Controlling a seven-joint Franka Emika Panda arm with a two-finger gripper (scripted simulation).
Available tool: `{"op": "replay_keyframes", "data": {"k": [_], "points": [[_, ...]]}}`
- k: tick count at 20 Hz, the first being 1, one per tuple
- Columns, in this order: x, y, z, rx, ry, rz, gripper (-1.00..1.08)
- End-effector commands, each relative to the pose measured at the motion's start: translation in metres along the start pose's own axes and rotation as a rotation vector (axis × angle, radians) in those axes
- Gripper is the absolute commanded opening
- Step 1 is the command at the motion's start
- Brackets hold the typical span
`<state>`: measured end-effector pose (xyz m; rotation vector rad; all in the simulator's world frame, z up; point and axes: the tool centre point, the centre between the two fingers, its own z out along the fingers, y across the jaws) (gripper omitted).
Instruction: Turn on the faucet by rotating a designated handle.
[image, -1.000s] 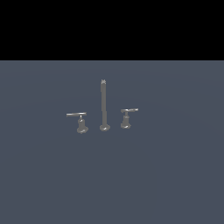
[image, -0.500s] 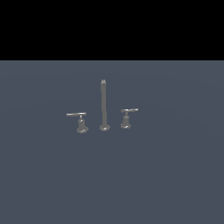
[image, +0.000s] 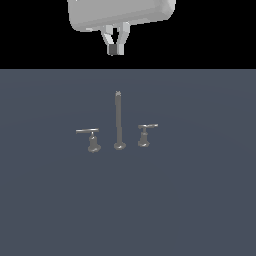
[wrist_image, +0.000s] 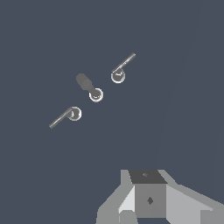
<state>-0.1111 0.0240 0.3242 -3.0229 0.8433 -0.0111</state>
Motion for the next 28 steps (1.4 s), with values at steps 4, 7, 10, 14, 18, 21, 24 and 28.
{"op": "replay_keyframes", "data": {"k": [4, 7, 10, 14, 18, 21, 24, 28], "points": [[0.030, -0.013, 0.036, 0.001, -0.001, 0.126, -1.00], [0.046, -0.019, 0.055, 0.001, -0.001, 0.193, -1.00], [0.063, -0.023, 0.074, 0.000, -0.002, 0.260, -1.00], [0.087, -0.026, 0.100, -0.001, -0.002, 0.351, -1.00], [0.111, -0.027, 0.126, -0.003, -0.002, 0.444, -1.00], [0.130, -0.027, 0.146, -0.005, -0.001, 0.515, -1.00], [0.150, -0.024, 0.166, -0.006, -0.001, 0.588, -1.00], [0.173, -0.019, 0.191, -0.008, -0.001, 0.679, -1.00]]}}
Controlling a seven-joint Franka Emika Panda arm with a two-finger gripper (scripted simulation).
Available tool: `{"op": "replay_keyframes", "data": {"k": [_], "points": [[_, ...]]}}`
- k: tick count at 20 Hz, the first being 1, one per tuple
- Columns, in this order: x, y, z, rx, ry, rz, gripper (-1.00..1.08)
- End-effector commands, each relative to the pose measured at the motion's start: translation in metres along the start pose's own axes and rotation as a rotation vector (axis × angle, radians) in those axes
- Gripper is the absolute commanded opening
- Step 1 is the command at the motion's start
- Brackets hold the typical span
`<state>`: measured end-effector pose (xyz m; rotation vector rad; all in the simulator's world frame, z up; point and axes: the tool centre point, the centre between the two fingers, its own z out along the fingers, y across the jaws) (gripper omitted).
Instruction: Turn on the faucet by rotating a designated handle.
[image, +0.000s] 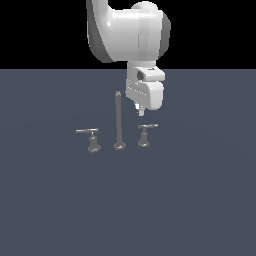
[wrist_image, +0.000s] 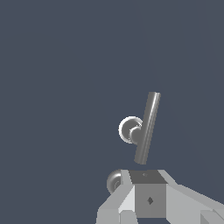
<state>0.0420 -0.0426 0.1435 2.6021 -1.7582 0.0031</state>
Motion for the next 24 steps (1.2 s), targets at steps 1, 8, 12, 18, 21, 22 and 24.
{"op": "replay_keyframes", "data": {"k": [1, 8, 12, 18, 21, 22, 24], "points": [[0.013, -0.006, 0.015, 0.000, 0.001, 0.054, -1.00], [0.041, -0.016, 0.043, -0.001, 0.000, 0.161, -1.00], [0.050, -0.018, 0.052, -0.001, -0.001, 0.196, -1.00], [0.053, -0.019, 0.055, 0.000, -0.002, 0.209, -1.00], [0.054, -0.019, 0.055, 0.000, -0.002, 0.209, -1.00], [0.055, -0.015, 0.055, 0.000, -0.002, 0.209, -1.00], [0.057, -0.008, 0.055, 0.000, -0.002, 0.209, -1.00]]}}
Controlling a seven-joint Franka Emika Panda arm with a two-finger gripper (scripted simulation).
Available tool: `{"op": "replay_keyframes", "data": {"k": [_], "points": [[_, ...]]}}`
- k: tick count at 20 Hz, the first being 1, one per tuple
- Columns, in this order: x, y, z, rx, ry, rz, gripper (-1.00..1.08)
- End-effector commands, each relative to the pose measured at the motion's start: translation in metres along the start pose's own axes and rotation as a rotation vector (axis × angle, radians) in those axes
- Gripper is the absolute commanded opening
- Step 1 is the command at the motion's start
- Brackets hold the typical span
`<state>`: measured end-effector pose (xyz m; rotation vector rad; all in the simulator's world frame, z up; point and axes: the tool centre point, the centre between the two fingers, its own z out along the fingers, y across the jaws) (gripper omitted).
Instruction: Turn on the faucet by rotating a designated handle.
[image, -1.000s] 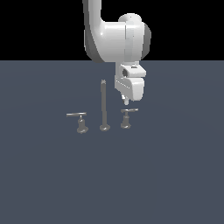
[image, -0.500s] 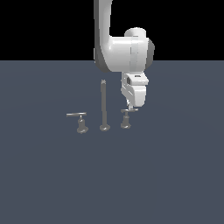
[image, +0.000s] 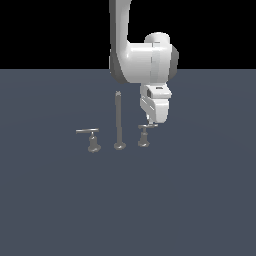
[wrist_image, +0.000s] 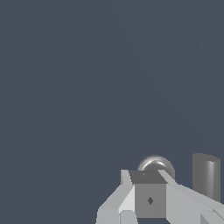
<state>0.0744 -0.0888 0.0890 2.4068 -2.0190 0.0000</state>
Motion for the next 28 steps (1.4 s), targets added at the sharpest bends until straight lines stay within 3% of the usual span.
{"op": "replay_keyframes", "data": {"k": [1, 6, 8, 22, 24, 28], "points": [[0.005, 0.008, 0.000, 0.000, 0.000, 0.001, -1.00], [0.016, 0.025, 0.000, 0.000, 0.000, 0.002, -1.00], [0.010, 0.017, 0.000, 0.007, 0.000, -0.005, -1.00], [0.008, 0.063, 0.000, 0.001, 0.000, 0.001, -1.00], [0.014, 0.056, 0.000, 0.012, 0.005, 0.007, -1.00], [0.002, 0.066, 0.000, 0.008, 0.004, 0.006, -1.00]]}}
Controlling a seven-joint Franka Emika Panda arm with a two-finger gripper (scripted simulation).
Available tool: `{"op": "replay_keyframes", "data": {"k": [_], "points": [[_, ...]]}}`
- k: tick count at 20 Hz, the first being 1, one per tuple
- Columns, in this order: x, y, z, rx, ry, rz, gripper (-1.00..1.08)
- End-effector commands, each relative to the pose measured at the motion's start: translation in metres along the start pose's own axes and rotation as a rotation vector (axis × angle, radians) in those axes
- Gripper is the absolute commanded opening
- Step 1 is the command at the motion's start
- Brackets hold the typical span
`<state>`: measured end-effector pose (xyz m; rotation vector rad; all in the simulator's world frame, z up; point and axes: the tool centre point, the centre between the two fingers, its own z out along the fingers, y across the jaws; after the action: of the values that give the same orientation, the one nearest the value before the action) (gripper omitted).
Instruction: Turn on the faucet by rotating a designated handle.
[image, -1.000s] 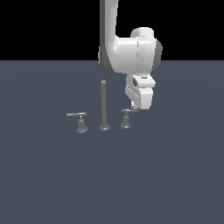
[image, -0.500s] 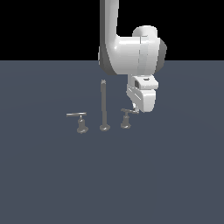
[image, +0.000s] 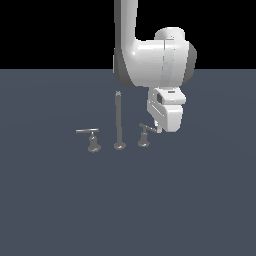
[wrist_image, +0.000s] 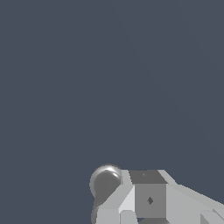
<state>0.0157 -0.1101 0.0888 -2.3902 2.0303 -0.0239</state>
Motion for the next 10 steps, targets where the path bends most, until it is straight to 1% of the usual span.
{"op": "replay_keyframes", "data": {"k": [1, 8, 9, 10], "points": [[-0.012, 0.007, 0.000, -0.007, -0.005, -0.007, -1.00], [-0.034, 0.024, -0.001, -0.013, -0.008, -0.010, -1.00], [-0.034, 0.024, -0.001, -0.013, -0.008, -0.010, -1.00], [-0.016, 0.024, 0.000, -0.010, 0.000, 0.015, -1.00]]}}
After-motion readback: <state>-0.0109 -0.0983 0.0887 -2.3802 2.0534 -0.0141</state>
